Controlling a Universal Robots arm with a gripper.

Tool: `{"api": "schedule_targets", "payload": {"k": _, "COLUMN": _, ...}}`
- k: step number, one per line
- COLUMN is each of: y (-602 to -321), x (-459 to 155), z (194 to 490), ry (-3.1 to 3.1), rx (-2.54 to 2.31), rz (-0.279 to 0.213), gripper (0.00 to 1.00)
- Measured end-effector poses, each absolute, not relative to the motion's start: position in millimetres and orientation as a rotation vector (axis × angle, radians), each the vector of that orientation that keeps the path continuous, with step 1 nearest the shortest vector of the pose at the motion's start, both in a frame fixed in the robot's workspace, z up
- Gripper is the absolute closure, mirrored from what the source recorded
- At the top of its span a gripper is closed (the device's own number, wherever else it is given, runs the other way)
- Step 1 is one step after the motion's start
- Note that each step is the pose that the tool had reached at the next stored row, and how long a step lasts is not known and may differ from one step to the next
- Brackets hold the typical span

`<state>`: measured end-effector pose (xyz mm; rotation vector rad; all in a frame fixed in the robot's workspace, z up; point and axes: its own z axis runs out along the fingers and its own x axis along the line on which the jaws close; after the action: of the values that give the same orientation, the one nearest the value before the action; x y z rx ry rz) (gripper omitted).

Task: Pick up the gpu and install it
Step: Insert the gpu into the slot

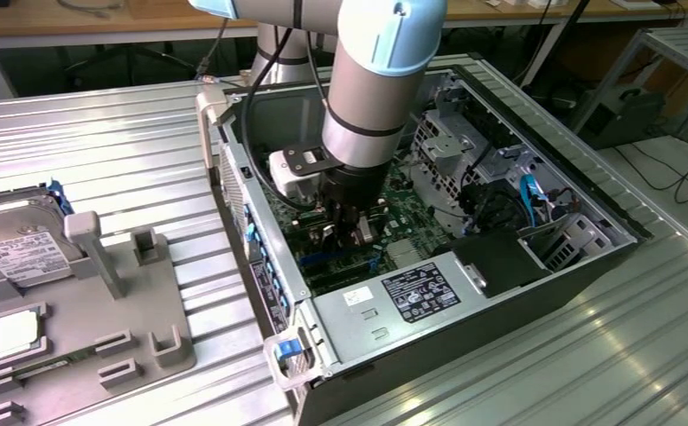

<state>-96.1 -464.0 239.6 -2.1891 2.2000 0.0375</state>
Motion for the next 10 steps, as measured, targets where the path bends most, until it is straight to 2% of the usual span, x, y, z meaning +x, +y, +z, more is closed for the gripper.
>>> {"api": "schedule_targets", "payload": {"k": 10, "y": -464.1, "x": -96.1, "z": 236.5, "ry": 2.2, "rx": -2.189, "rz": 0.037, "gripper": 0.72}}
